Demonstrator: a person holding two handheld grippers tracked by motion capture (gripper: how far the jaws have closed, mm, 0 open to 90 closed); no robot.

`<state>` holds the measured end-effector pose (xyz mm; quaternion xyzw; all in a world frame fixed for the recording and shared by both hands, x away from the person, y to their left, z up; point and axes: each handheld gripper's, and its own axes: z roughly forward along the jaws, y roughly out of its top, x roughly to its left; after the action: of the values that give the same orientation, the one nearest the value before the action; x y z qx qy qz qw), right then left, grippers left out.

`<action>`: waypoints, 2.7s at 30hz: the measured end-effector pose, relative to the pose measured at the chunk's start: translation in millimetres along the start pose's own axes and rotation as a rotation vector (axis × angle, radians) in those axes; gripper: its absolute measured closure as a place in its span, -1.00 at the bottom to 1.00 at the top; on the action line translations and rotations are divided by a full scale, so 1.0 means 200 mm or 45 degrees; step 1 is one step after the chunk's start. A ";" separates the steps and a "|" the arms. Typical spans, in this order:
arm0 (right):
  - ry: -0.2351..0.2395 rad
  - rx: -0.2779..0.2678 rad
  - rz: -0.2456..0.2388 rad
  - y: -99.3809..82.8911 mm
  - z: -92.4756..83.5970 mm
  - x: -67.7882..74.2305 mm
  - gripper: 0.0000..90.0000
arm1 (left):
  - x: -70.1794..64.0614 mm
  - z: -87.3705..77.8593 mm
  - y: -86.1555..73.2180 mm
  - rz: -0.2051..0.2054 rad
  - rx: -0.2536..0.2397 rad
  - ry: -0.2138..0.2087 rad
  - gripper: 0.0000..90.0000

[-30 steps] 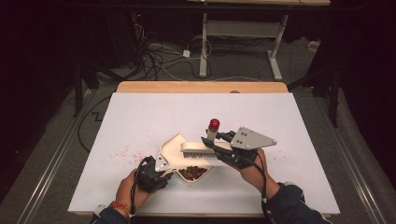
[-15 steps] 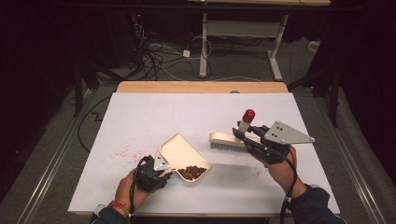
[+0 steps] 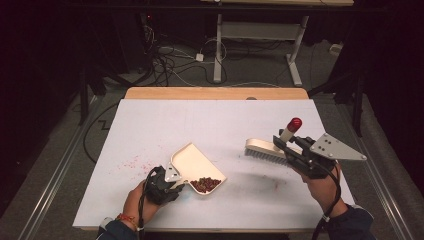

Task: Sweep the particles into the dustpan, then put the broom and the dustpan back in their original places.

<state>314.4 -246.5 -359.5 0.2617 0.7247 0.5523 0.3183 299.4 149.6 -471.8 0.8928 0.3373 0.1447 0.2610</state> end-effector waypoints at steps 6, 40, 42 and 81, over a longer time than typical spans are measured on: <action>-0.041 0.045 0.008 -0.05 -0.07 -0.04 0.56 | 0.01 0.01 0.00 -0.003 0.000 -0.012 0.41; 0.024 0.215 0.054 -0.21 -0.23 -0.04 0.56 | 0.07 0.00 -0.01 -0.091 -0.037 -0.040 0.41; 0.053 0.226 0.077 -0.22 -0.23 -0.05 0.56 | 0.08 0.00 -0.02 -0.109 -0.039 -0.028 0.41; 0.121 0.441 0.212 -0.17 -0.06 -0.26 0.51 | 0.38 0.07 -0.08 -0.470 -0.052 0.195 0.40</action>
<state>339.0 -301.4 -380.2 0.3453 0.7989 0.4555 0.1874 352.2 206.1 -485.7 0.7968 0.5110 0.1687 0.2748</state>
